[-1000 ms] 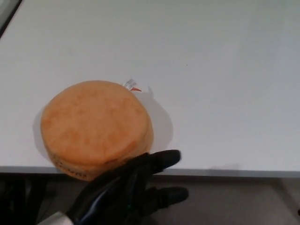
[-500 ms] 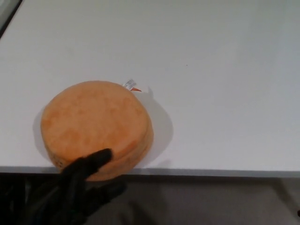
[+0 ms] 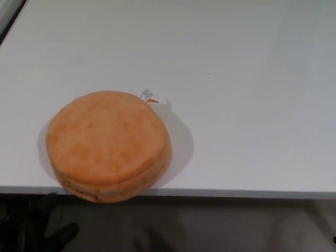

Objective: A soft plate is kept in the center of the table close to the robot and the robot uses its left hand to pick up the plate, turns it upside down and places it back on the table

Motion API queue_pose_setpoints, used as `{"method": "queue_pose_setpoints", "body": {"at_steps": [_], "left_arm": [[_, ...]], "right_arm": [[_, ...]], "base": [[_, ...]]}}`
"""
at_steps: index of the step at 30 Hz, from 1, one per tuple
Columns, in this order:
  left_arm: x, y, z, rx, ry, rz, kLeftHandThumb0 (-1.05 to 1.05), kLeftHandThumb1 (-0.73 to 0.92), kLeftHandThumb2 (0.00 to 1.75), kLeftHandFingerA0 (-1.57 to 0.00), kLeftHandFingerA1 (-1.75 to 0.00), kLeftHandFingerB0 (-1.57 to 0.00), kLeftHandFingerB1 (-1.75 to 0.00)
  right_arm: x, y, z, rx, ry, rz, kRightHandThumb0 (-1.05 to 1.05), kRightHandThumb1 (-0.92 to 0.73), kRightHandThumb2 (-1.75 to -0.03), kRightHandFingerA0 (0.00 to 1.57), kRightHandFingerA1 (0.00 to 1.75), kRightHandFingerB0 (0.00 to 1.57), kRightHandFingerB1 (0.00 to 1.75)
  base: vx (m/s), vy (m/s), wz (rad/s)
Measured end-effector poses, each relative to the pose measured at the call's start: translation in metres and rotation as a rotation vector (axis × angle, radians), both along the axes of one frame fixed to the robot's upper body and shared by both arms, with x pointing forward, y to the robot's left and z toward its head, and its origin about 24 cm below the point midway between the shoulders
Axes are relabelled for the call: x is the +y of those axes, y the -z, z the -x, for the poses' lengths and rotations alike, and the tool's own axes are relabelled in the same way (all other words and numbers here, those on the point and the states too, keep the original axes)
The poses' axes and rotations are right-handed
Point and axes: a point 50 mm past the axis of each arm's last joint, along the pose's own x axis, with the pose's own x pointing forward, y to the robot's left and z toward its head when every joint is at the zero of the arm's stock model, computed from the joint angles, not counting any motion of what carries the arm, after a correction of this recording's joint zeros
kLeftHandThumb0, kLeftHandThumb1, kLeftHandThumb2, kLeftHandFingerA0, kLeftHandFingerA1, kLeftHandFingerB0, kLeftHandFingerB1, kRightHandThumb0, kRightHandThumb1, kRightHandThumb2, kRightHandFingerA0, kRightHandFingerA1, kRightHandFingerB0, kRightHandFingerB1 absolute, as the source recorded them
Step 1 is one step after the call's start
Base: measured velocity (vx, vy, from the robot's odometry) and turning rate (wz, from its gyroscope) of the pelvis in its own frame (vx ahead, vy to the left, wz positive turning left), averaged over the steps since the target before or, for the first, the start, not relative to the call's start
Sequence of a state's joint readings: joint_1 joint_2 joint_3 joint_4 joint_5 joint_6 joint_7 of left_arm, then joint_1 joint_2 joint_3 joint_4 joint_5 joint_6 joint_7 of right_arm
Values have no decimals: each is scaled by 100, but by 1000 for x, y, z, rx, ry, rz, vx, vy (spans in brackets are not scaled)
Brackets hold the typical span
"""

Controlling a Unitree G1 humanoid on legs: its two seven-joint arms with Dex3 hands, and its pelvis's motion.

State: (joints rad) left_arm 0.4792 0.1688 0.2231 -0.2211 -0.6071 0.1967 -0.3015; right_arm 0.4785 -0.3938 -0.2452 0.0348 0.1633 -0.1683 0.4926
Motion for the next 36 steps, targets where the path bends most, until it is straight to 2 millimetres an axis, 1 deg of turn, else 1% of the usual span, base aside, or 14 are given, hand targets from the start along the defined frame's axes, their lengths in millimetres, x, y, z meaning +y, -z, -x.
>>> {"method": "queue_pose_setpoints", "body": {"at_steps": [1, 3, 4, 5, 7, 8, 10, 11, 12, 16, 21, 25, 26, 36], "left_arm": [[3, 4, 2, 6, -20, -4, -89, 90, 68, -34, -40, -29, -30], [6, 9, 4, 15, -41, -9, -87, 91, 68, -34, -40, -29, -30], [8, 12, 6, 21, -56, -14, -87, 91, 68, -34, -40, -29, -30], [10, 14, 7, 25, -66, -18, -94, 77, 87, -31, -47, -24, -36], [16, 23, 11, 41, -101, -39, -93, 78, 84, -33, -47, -26, -36], [16, 24, 12, 43, -107, -42, -93, 77, 86, -33, -47, -25, -37], [19, 29, 14, 48, -129, -51, -94, 76, 84, -33, -47, -26, -36], [20, 32, 15, 50, -138, -58, -95, 76, 86, -33, -47, -25, -36], [21, 35, 16, 50, -147, -66, -96, 77, 85, -33, -47, -26, -36], [24, 39, 17, 39, -161, -94, -96, 76, 84, -34, -47, -27, -36], [25, 41, 17, 8, -165, -136, -96, 76, 87, -34, -47, -26, -37], [27, 39, 17, -21, -159, -174, -94, 76, 81, -34, -46, -28, -36], [27, 39, 17, -28, -158, -184, -96, 76, 84, -35, -47, -28, -36], [27, 36, 18, -82, -134, -246, -96, 75, 84, -35, -47, -28, -36]], "right_arm": [[0, 0, 0, 1, 0, 0, -76, -92, -68, 54, 47, 34, 34], [0, 0, 0, 2, 1, 0, -78, -91, -68, 43, 45, 33, 33], [0, 0, 1, 2, 1, 0, -78, -91, -68, 43, 45, 33, 33], [0, 1, 1, 3, 1, 0, -79, -91, -68, 41, 43, 32, 32], [-1, 1, 2, 8, 4, 0, -79, -91, -68, 38, 43, 31, 33], [-1, 2, 2, 8, 5, 0, -86, -78, -82, 33, 46, 27, 38], [-2, 2, 3, 12, 7, -1, -87, -78, -82, 32, 46, 27, 37], [-2, 3, 4, 14, 8, -1, -87, -79, -82, 32, 46, 27, 37], [-2, 3, 5, 16, 10, -1, -79, -91, -68, 31, 42, 30, 33], [-3, 4, 7, 21, 12, -1, -79, -91, -68, 29, 41, 29, 32], [-4, 6, 9, 23, 16, -2, -80, -92, -68, 26, 41, 28, 32], [-4, 6, 9, 19, 20, -4, -80, -91, -68, 27, 41, 28, 32], [-4, 6, 10, 18, 21, -6, -80, -92, -68, 27, 42, 27, 32], [-4, 7, 11, 11, 20, -8, -79, -92, -70, 28, 40, 27, 32]], "base": [[0, 0, 0], [0, 0, 0], [0, 0, 0], [0, 0, 0], [0, 0, 0], [0, 0, 0], [0, 0, 0], [0, 0, 0], [0, 0, 0], [0, 0, 0], [0, 0, 0], [0, 0, 0], [0, 0, 0], [0, 0, 0]]}}
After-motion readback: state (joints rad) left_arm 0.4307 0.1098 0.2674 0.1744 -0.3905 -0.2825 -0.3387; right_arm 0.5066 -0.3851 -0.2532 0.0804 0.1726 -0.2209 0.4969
